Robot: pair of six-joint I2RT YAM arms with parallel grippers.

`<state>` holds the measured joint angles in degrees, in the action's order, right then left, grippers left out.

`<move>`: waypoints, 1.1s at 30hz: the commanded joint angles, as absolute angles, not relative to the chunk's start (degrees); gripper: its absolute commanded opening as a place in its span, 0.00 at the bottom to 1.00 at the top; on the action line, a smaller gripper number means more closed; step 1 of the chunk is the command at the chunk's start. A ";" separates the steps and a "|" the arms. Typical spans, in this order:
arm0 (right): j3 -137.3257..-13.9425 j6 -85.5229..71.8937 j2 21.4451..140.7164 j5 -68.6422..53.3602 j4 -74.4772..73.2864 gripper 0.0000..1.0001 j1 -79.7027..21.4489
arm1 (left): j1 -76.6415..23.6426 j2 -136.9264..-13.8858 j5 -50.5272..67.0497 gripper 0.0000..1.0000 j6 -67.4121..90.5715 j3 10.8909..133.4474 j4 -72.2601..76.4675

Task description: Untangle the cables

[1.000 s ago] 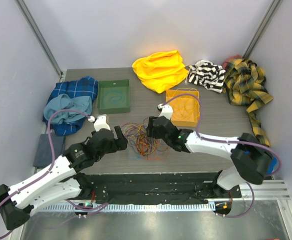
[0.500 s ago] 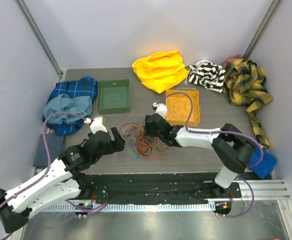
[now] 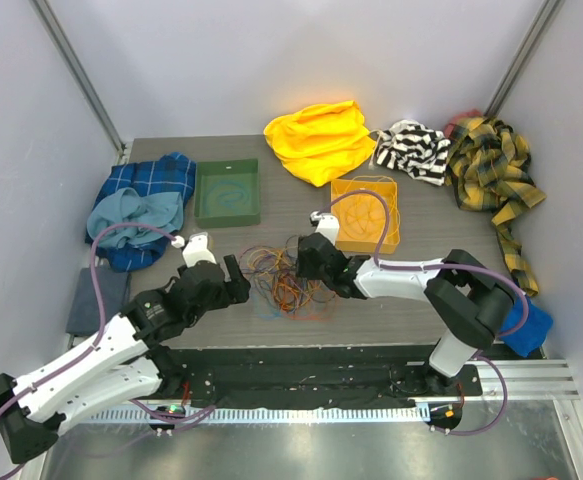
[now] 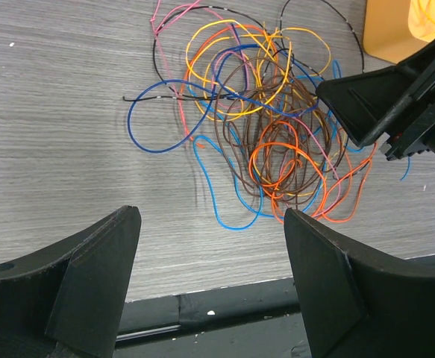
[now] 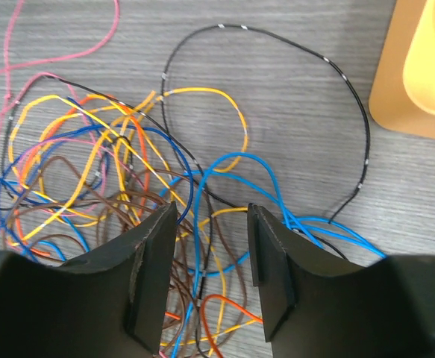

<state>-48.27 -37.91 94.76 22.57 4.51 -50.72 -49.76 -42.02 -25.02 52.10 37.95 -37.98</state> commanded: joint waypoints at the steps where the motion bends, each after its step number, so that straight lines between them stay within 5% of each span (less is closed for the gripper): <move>1: -47.90 -39.11 92.55 23.82 6.77 0.49 -50.19 | -49.75 -42.63 -25.58 0.82 52.65 37.88 -36.21; 16: -50.88 -34.02 81.42 26.80 5.11 0.01 -49.92 | -49.75 -42.80 -25.49 0.82 52.82 38.58 -35.95; 27: -64.06 -26.63 64.52 22.07 -1.67 0.01 -50.45 | -49.75 -43.77 -23.74 0.83 48.18 39.72 -30.07; 33: -74.00 -26.10 64.77 18.20 -7.38 0.01 -50.54 | -49.75 -44.22 -18.11 0.94 43.78 40.08 -16.12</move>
